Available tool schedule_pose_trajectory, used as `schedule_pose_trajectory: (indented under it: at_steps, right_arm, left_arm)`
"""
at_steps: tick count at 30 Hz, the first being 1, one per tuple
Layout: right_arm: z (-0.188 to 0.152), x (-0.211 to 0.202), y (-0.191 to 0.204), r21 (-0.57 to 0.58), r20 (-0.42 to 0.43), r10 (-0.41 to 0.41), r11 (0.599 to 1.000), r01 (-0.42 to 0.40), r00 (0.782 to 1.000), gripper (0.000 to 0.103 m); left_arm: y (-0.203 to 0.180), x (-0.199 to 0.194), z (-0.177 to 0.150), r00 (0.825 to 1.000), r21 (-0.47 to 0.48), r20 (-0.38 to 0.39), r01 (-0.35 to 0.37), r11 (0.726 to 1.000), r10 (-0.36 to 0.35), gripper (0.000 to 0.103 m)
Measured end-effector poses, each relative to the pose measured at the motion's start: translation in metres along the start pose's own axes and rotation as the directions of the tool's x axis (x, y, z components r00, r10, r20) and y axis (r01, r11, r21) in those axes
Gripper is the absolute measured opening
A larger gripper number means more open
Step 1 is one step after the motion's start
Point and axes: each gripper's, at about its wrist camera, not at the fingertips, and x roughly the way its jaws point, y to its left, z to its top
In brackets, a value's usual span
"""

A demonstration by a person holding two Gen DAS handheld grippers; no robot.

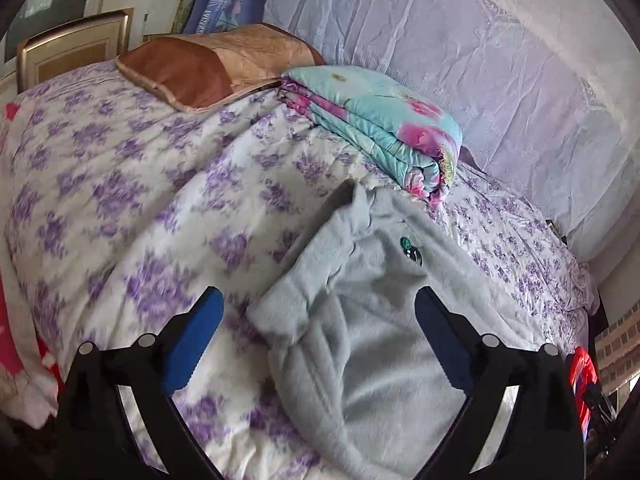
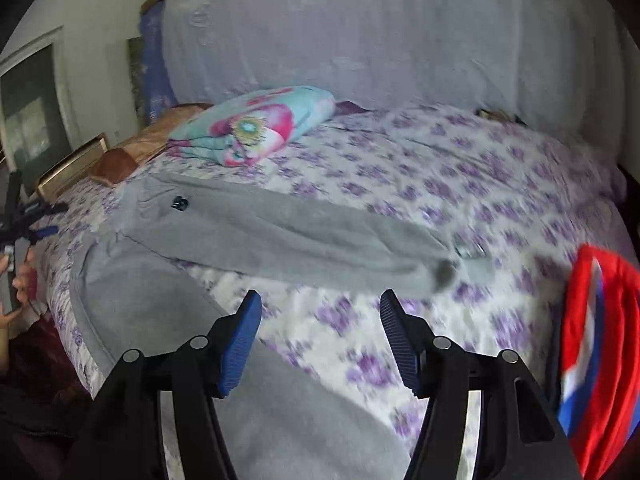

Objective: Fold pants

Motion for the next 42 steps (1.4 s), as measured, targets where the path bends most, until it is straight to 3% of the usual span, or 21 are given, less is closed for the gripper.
schedule_pose_trajectory:
  at_steps: [4, 9, 13, 15, 16, 17, 19, 20, 21, 22, 25, 28, 31, 33, 37, 39, 42]
  right_arm:
    - [0.062, 0.076, 0.031, -0.127, -0.112, 0.096, 0.986, -0.11, 0.989, 0.062]
    - [0.109, 0.167, 0.051, -0.216, -0.198, 0.122, 0.962, -0.165, 0.973, 0.062]
    - [0.129, 0.237, 0.057, -0.282, -0.273, 0.107, 0.941, -0.186, 0.956, 0.062]
    - [0.133, 0.269, 0.055, -0.307, -0.293, 0.071, 0.938, -0.164, 0.953, 0.062]
    - [0.134, 0.284, 0.054, -0.301, -0.313, 0.071, 0.939, -0.17, 0.947, 0.062]
    - [0.133, 0.298, 0.055, -0.297, -0.336, 0.075, 0.938, -0.181, 0.939, 0.059]
    - [0.127, 0.324, 0.056, -0.329, -0.38, 0.022, 0.931, -0.157, 0.925, 0.024]
    - [0.123, 0.333, 0.056, -0.334, -0.407, 0.008, 0.93, -0.157, 0.914, 0.024]
    - [0.122, 0.335, 0.054, -0.323, -0.405, 0.027, 0.931, -0.171, 0.914, 0.017]
    - [0.123, 0.332, 0.053, -0.321, -0.403, 0.044, 0.929, -0.186, 0.914, 0.008]
    - [0.131, 0.302, 0.055, -0.321, -0.338, 0.057, 0.931, -0.172, 0.939, 0.007]
    - [0.139, 0.242, 0.058, -0.321, -0.24, 0.115, 0.928, -0.191, 0.964, 0.007]
    - [0.132, 0.163, 0.064, -0.335, -0.152, 0.197, 0.912, -0.237, 0.969, 0.007]
    - [0.115, 0.115, 0.071, -0.354, -0.112, 0.233, 0.899, -0.258, 0.966, 0.007]
    - [0.047, 0.046, 0.1, -0.39, -0.122, 0.298, 0.863, -0.321, 0.947, 0.007]
    - [0.006, 0.028, 0.114, -0.381, -0.155, 0.335, 0.848, -0.37, 0.929, 0.007]
    - [-0.052, 0.03, 0.134, -0.318, -0.227, 0.373, 0.845, -0.431, 0.9, 0.007]
  left_arm:
    - [-0.013, 0.074, 0.049, 0.995, -0.027, -0.095, -0.026, 0.999, 0.023, 0.094]
    - [-0.039, 0.158, 0.078, 0.975, 0.041, -0.2, -0.094, 0.995, 0.1, 0.094]
    - [-0.043, 0.199, 0.083, 0.957, 0.03, -0.264, -0.115, 0.993, 0.119, 0.094]
    - [-0.049, 0.209, 0.081, 0.957, 0.05, -0.265, -0.11, 0.993, 0.119, 0.083]
    - [-0.051, 0.212, 0.08, 0.956, 0.067, -0.264, -0.111, 0.992, 0.125, 0.072]
    - [-0.053, 0.212, 0.079, 0.959, 0.071, -0.253, -0.11, 0.991, 0.124, 0.066]
    - [-0.055, 0.209, 0.077, 0.966, 0.074, -0.237, -0.084, 0.994, 0.099, 0.055]
    - [-0.056, 0.208, 0.077, 0.968, 0.075, -0.234, -0.078, 0.994, 0.093, 0.053]
    - [-0.057, 0.205, 0.077, 0.969, 0.076, -0.231, -0.071, 0.995, 0.087, 0.052]
    - [-0.058, 0.203, 0.078, 0.97, 0.08, -0.229, -0.066, 0.995, 0.083, 0.05]
    - [-0.061, 0.185, 0.083, 0.979, 0.075, -0.2, -0.032, 0.997, 0.046, 0.047]
    - [-0.064, 0.155, 0.087, 0.987, 0.078, -0.158, 0.018, 0.997, -0.005, 0.046]
    - [-0.06, 0.117, 0.083, 0.99, 0.089, -0.129, 0.075, 0.993, -0.063, 0.046]
    - [-0.054, 0.088, 0.073, 0.988, 0.113, -0.119, 0.113, 0.987, -0.1, 0.046]
    - [-0.037, 0.033, 0.039, 0.981, 0.199, -0.132, 0.167, 0.966, -0.142, 0.045]
    - [-0.022, 0.018, 0.017, 0.977, 0.233, -0.164, 0.172, 0.957, -0.136, 0.046]
    - [0.006, 0.02, -0.017, 0.97, 0.229, -0.225, 0.141, 0.963, -0.088, 0.056]
